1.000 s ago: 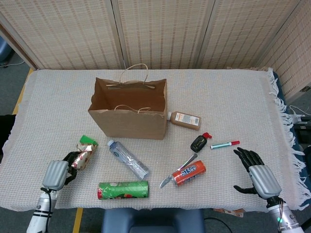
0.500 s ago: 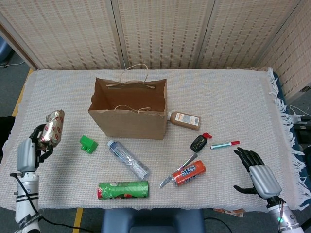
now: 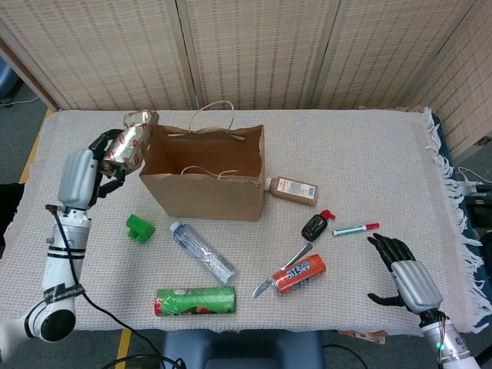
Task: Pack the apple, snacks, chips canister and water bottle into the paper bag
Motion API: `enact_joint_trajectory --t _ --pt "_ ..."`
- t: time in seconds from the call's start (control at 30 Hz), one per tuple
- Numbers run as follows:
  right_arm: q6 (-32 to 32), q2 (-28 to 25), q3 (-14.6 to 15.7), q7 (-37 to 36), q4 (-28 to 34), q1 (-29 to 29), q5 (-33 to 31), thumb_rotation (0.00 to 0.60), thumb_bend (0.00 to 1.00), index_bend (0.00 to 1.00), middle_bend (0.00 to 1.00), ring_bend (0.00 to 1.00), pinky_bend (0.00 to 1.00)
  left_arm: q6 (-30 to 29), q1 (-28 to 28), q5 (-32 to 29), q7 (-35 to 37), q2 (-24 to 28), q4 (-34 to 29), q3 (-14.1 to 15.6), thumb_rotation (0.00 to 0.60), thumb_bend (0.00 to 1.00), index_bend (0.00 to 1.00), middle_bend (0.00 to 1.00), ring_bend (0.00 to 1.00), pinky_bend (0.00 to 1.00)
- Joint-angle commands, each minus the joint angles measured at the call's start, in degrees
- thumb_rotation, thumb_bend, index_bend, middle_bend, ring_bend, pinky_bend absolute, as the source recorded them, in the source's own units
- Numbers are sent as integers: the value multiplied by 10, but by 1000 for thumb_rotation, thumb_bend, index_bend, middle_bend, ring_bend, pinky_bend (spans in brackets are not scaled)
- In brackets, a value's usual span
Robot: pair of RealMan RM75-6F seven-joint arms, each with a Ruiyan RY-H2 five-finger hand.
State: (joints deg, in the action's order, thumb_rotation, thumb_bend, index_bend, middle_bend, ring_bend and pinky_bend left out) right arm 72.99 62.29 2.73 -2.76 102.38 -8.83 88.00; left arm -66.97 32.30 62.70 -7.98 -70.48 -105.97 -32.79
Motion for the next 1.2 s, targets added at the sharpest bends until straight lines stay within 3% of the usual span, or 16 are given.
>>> enact_joint_trajectory --t 0.03,0.3,0.4,0.5,0.67,0.73,0.93,1.2 --pt "-2 -1 0 -1 1 -1 -2 600 0 0 0 0 0 33 49 9 -53 -11 12 23 600 666 772 740 716 792" --pt "-9 -6 1 -4 6 -4 -4 600 0 0 0 0 0 49 130 49 -128 -67 75 60 600 644 747 716 693 785" --pt "-12 -8 3 -4 7 -5 -3 600 0 0 0 0 0 63 160 61 -145 -87 116 71 600 587 694 660 644 765" --pt "-11 -9 3 -6 7 -5 -2 600 0 0 0 0 0 72 185 48 -172 -108 151 77 600 509 575 517 529 674" --pt "-11 -11 1 -9 8 -5 -5 600 0 0 0 0 0 73 210 3 -213 -131 172 76 600 403 170 83 116 299" --pt "-10 -11 1 -9 7 -5 -4 600 0 0 0 0 0 68 217 -1 -217 -135 177 75 600 391 84 10 28 209" --pt "-12 -12 1 -9 7 -6 -5 600 0 0 0 0 0 47 224 -11 -201 -142 173 68 600 389 1 0 0 146" --pt "-8 -13 1 -9 7 -4 -6 600 0 0 0 0 0 -10 190 -14 -170 -118 133 66 600 409 46 0 13 178"
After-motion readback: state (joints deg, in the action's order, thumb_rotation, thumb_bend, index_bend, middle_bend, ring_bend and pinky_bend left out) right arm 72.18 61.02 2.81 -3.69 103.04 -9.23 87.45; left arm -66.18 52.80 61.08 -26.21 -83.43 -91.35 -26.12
